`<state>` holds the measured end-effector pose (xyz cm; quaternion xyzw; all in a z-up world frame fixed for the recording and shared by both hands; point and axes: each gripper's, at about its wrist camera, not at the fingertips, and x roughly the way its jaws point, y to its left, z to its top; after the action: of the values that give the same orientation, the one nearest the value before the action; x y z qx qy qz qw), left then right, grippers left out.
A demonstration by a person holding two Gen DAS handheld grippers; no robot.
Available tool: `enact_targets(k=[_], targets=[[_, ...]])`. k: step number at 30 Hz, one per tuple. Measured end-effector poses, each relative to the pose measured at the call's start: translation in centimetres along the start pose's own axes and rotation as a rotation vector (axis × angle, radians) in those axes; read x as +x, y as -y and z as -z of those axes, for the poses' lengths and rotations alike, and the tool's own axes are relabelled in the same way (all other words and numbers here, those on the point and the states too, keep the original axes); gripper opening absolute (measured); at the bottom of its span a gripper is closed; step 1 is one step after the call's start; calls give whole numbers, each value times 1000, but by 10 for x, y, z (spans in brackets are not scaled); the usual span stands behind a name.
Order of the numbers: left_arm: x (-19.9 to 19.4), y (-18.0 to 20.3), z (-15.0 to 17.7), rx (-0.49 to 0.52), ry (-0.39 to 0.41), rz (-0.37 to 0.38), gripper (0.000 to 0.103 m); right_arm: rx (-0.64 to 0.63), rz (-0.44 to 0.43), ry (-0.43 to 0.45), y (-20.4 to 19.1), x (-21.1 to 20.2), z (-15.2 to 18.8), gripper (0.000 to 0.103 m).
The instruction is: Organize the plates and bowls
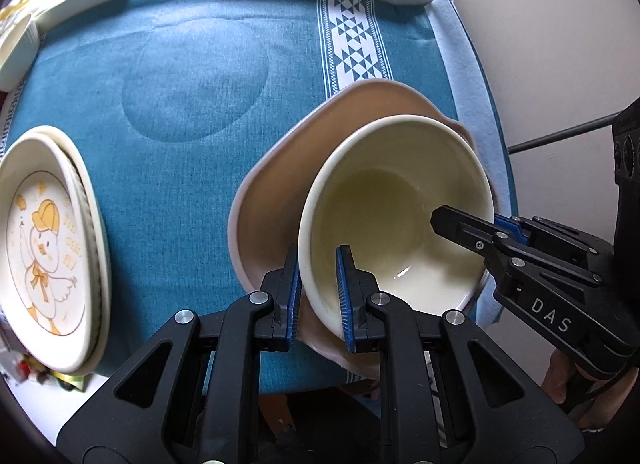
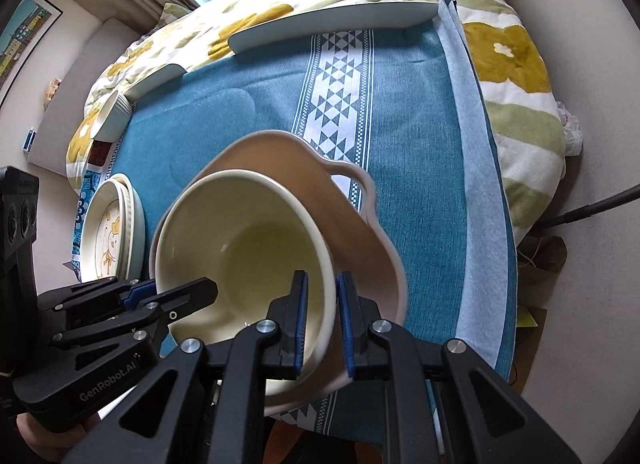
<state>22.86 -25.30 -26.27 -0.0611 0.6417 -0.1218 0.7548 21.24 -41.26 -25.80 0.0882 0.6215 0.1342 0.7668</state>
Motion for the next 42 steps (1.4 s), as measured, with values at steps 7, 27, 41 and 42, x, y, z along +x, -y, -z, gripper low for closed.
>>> enact_targets(k=[7, 27, 41, 42], targets=[[5, 2, -1, 31, -12, -45, 14, -4, -3, -4, 1, 1, -3, 14], [-20, 4, 5, 70, 78, -95, 14, -4, -15, 51, -1, -22, 0, 14], [-104, -18, 13, 38, 299, -125, 73, -66, -36, 195, -28, -88, -2, 14], [-112, -23, 15, 31, 333, -143, 89, -75, -37, 204, -30, -91, -3, 14]])
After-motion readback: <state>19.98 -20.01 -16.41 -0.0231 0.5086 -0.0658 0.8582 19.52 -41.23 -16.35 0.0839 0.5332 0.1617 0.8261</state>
